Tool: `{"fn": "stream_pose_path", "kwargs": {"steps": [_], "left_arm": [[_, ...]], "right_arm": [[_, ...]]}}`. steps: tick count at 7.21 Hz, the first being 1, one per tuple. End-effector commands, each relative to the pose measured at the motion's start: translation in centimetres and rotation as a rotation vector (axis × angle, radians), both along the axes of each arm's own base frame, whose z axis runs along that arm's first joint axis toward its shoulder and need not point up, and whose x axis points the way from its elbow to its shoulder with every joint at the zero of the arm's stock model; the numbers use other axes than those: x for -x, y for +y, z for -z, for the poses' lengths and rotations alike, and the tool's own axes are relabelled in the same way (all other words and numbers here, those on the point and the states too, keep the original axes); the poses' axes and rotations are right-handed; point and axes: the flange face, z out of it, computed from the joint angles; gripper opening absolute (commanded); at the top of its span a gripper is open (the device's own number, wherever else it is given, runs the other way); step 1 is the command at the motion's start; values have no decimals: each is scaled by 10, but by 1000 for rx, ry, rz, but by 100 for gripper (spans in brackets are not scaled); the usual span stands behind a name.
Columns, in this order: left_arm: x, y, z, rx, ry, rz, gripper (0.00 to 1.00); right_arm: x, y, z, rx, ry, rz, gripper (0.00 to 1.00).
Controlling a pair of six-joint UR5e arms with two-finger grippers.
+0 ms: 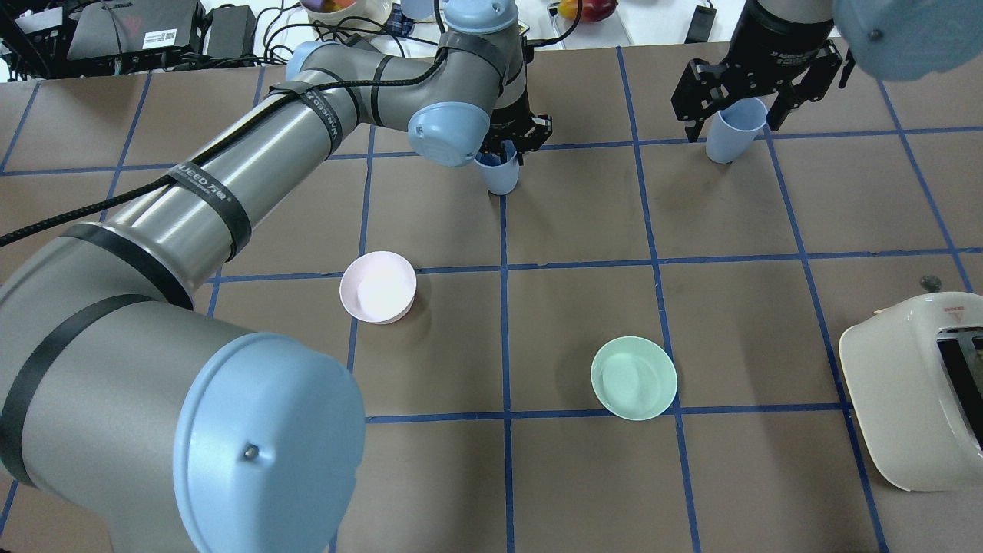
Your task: Stack blue cups with both arms
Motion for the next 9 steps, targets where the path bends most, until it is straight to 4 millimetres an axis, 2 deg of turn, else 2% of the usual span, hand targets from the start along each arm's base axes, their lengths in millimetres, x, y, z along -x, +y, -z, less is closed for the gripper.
{"fn": "stream_pose_path", "kwargs": {"steps": [1, 2, 3, 4, 5, 6, 7, 8, 9], "left_arm": [[0, 0, -11, 14, 4, 0, 100], [-5, 2, -37, 44, 11, -5, 100], [-10, 9, -65, 43, 9, -7, 100], [-21, 28, -110, 8, -18, 2, 100], [-32, 52, -157, -23, -32, 23, 100], [-44, 77, -197, -35, -41, 48, 100], [-55, 110, -228, -86, -58, 53, 100], [-68, 140, -245, -154, -78, 33, 100], [-97, 160, -233, -258, -102, 2, 100]], "right_arm": [[36, -83, 13, -30, -11, 32, 100], [47, -119, 27, -24, -4, 27, 100], [74, -141, 52, -46, 2, 24, 100], [121, -159, 84, -60, -6, 44, 100], [139, -171, 101, -31, -1, 58, 100], [145, -180, 118, -7, 6, 59, 100], [156, -183, 131, -14, 1, 59, 100], [167, -185, 157, -51, -15, 5, 100], [171, -183, 169, -74, -21, -1, 100]]}}
